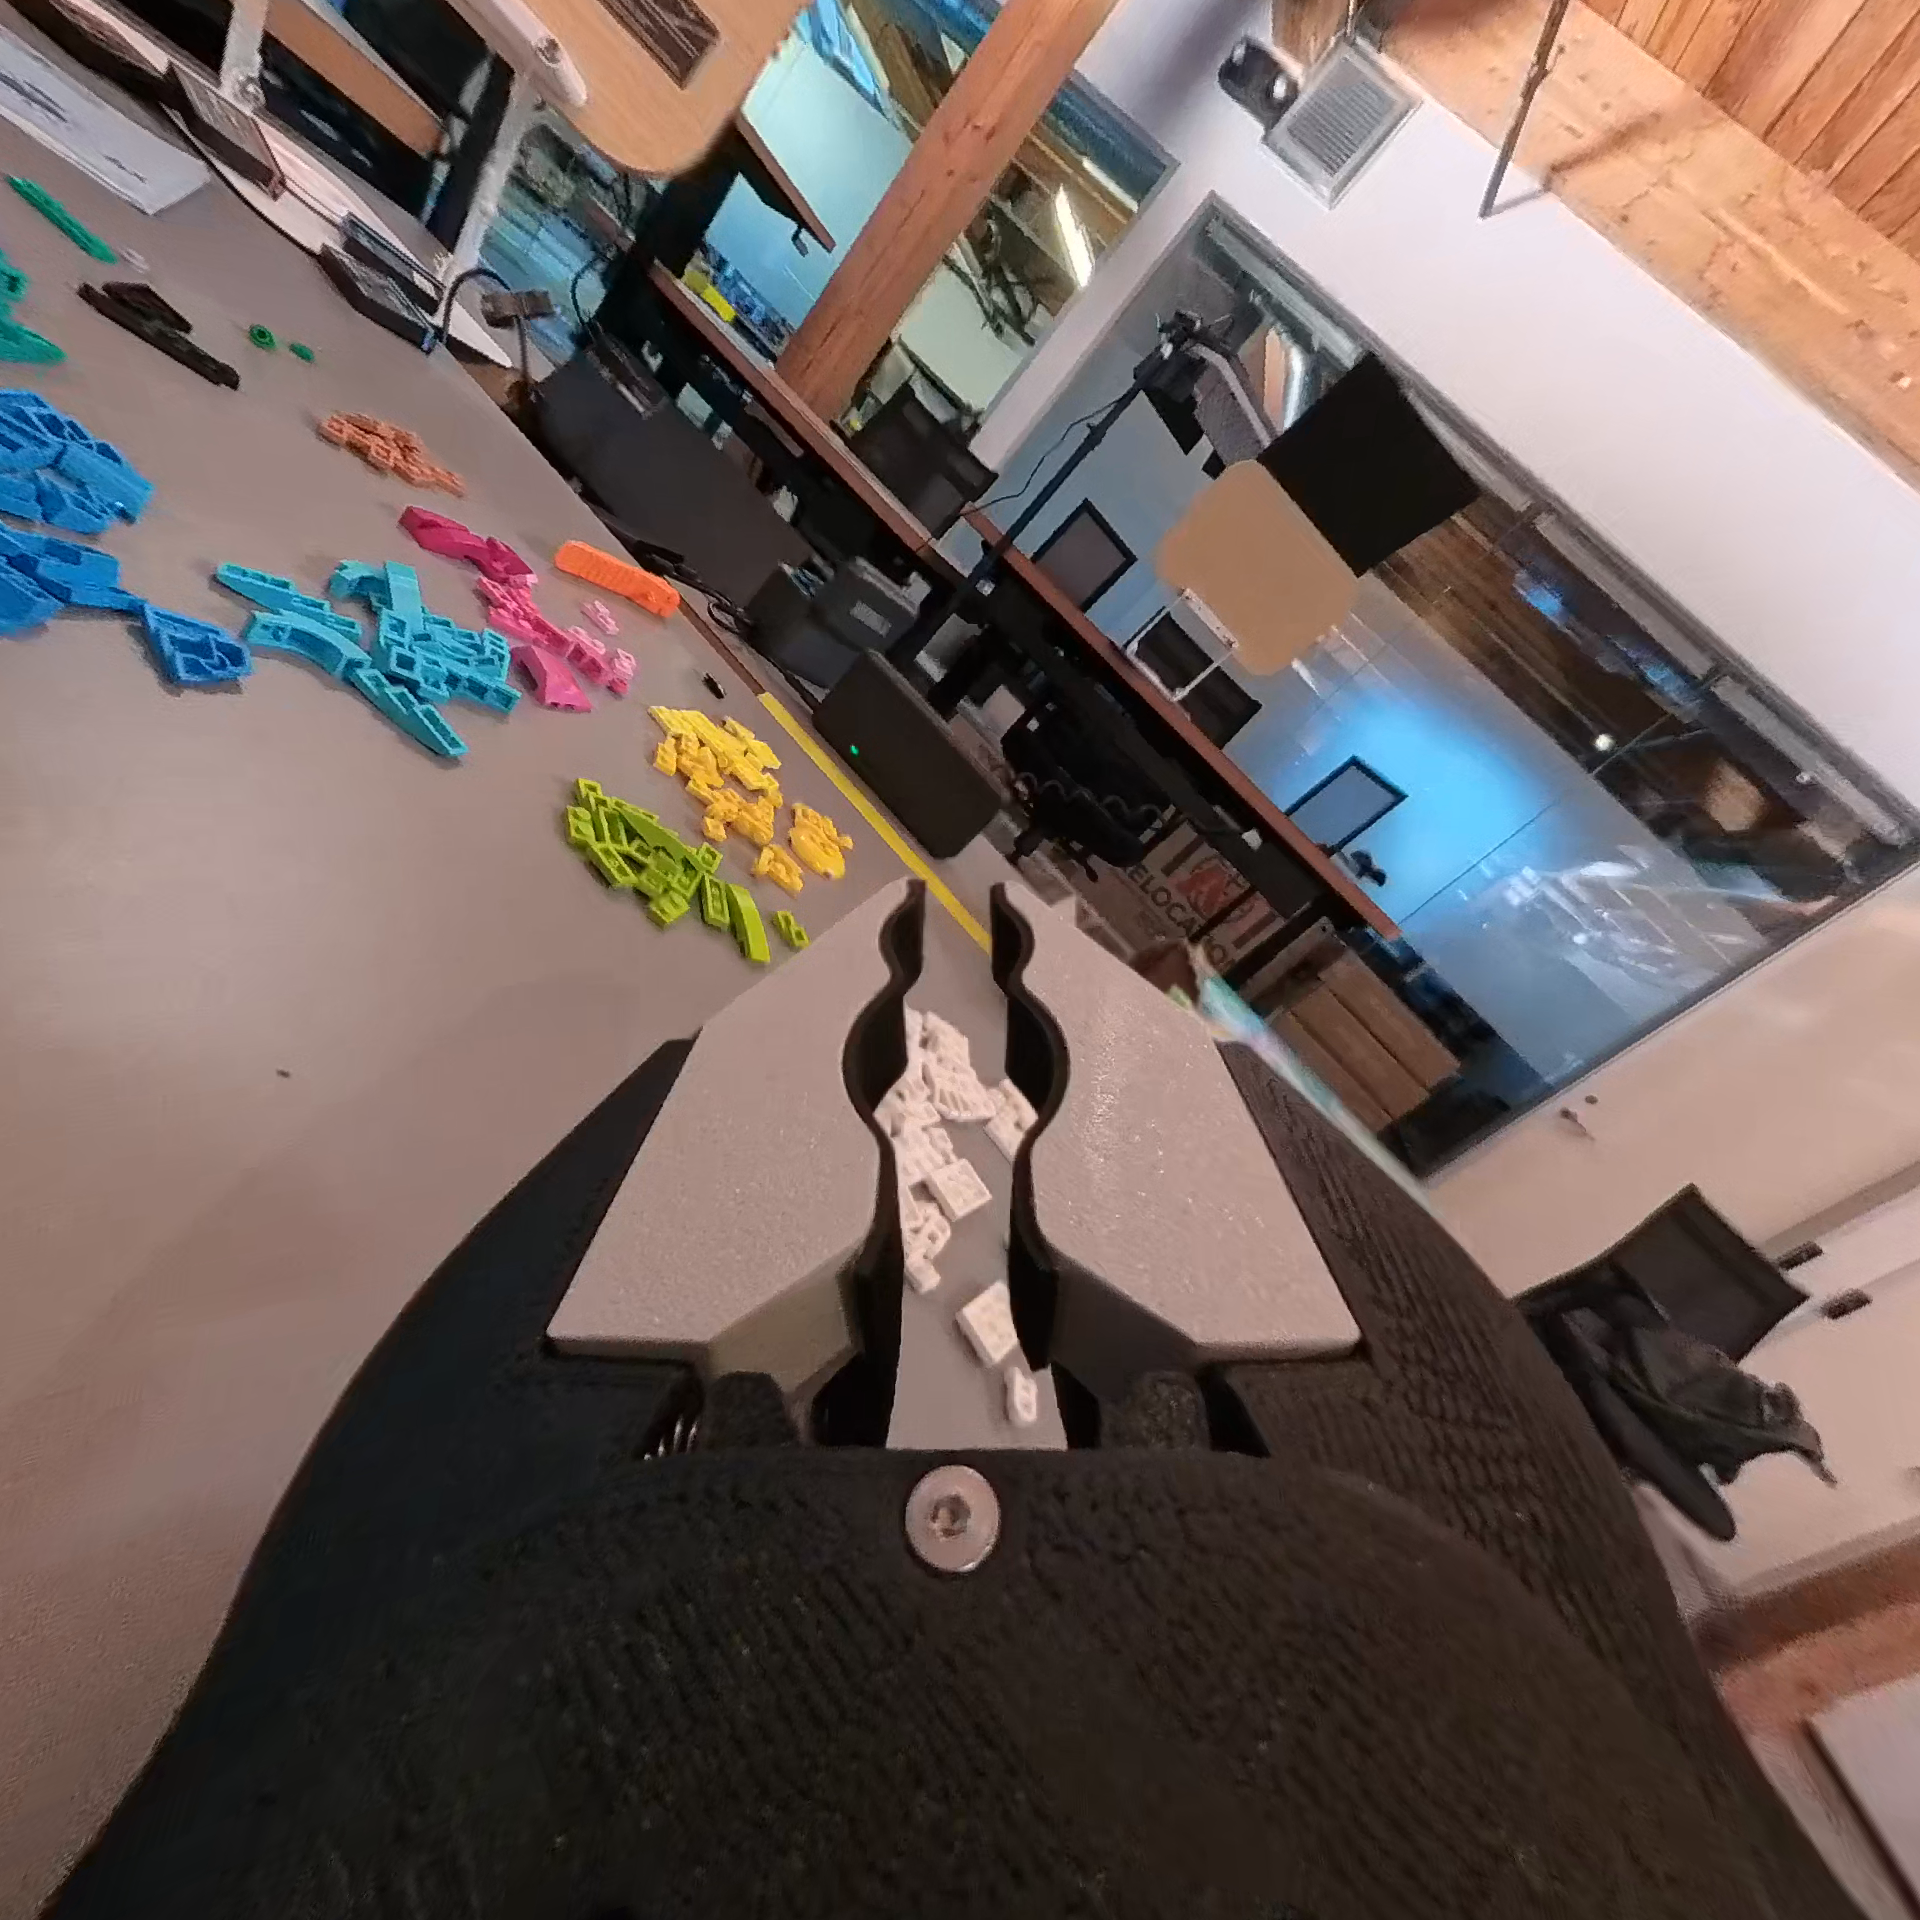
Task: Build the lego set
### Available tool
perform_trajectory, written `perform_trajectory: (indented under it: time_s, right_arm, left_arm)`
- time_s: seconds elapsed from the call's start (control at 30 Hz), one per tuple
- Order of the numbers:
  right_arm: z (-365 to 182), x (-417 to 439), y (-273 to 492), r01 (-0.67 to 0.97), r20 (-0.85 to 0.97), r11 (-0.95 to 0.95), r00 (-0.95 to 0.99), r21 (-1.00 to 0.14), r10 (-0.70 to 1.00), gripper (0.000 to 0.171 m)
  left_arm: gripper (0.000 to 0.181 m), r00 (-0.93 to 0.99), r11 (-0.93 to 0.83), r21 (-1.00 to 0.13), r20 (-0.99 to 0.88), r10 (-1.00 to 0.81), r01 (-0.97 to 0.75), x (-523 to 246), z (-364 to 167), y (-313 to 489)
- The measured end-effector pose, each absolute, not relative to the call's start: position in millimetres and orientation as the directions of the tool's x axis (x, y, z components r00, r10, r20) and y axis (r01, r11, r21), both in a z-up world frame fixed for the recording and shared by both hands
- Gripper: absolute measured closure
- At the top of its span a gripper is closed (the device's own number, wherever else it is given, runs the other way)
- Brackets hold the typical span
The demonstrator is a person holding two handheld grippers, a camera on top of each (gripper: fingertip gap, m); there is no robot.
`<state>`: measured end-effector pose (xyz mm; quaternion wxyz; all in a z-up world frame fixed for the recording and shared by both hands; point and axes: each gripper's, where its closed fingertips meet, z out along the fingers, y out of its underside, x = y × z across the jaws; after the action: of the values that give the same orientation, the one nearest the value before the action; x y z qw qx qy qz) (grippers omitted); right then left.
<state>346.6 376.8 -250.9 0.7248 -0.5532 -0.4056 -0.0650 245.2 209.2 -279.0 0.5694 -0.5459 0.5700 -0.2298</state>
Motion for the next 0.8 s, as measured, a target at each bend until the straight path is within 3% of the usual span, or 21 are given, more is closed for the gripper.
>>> perform_trajectory:
  time_s: [0.17, 0.43, 0.53, 0.8]
  right_arm:
    - [-280, 370, 394, 0.482, 0.482, 0.163, 0.67, -0.861, 0.564, 0.157]
    - [-324, 397, 435, 0.583, 0.202, -0.135, 0.476, -0.801, 0.856, 0.143]
    - [-335, 399, 451, 0.597, 0.054, -0.234, 0.424, -0.767, 0.904, 0.138]
    - [-352, 397, 461, 0.637, -0.074, -0.288, 0.34, -0.715, 0.937, 0.141]
  left_arm:
    - [0.181, 0.231, 0.31, -0.873, -0.413, -0.881, -0.378, 247, -283, 208]
    - [0.181, 0.229, 0.284, -0.875, -0.392, -0.891, -0.392, 248, -291, 212]
    - [0.181, 0.233, 0.272, -0.877, -0.382, -0.894, -0.396, 248, -293, 215]
    - [0.181, 0.23, 0.235, -0.898, -0.334, -0.914, -0.373, 248, -293, 214]
